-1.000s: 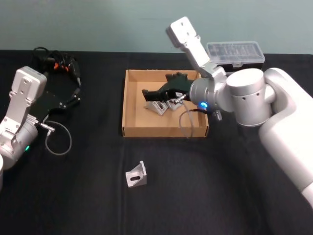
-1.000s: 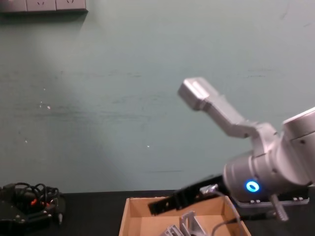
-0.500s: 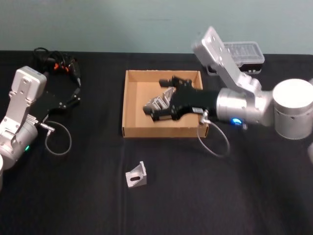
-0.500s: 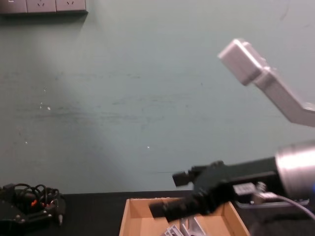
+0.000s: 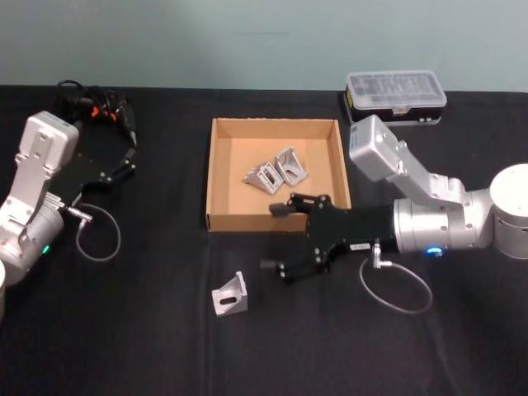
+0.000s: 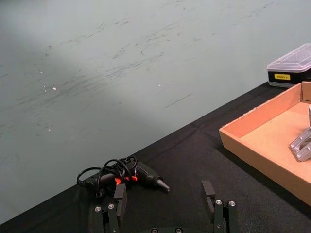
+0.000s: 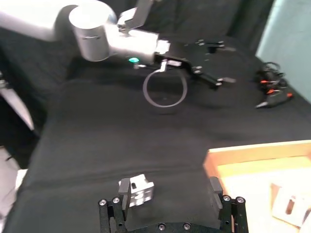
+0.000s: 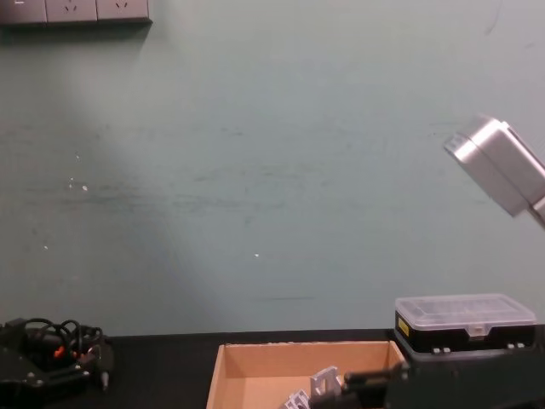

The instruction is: Use one hand to pick up the angle iron from the table and place it into the box.

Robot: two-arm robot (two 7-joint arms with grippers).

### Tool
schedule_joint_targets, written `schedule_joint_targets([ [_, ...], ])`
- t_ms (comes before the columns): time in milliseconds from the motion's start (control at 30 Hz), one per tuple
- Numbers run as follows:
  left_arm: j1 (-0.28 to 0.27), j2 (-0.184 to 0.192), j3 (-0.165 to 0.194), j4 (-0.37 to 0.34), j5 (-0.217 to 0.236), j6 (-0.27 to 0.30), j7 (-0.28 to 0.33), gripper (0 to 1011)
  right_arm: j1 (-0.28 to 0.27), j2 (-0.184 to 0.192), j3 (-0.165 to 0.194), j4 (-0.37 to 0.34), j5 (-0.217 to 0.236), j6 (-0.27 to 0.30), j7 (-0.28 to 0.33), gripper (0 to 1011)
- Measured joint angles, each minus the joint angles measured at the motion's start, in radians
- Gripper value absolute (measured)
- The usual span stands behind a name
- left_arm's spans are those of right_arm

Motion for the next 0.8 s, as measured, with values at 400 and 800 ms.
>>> schedule_joint_targets([
  [400,0.0,0.0,0.0,0.0,0.0,0.0,0.0,1000,0.042,0.0,-0.087,0.037,-0.003,-0.033,0.083,1003],
  [800,0.0,0.0,0.0,0.0,0.0,0.0,0.0,1000,0.105,-0.046,-0.168,0.105,-0.031,-0.035,0.106,1003],
])
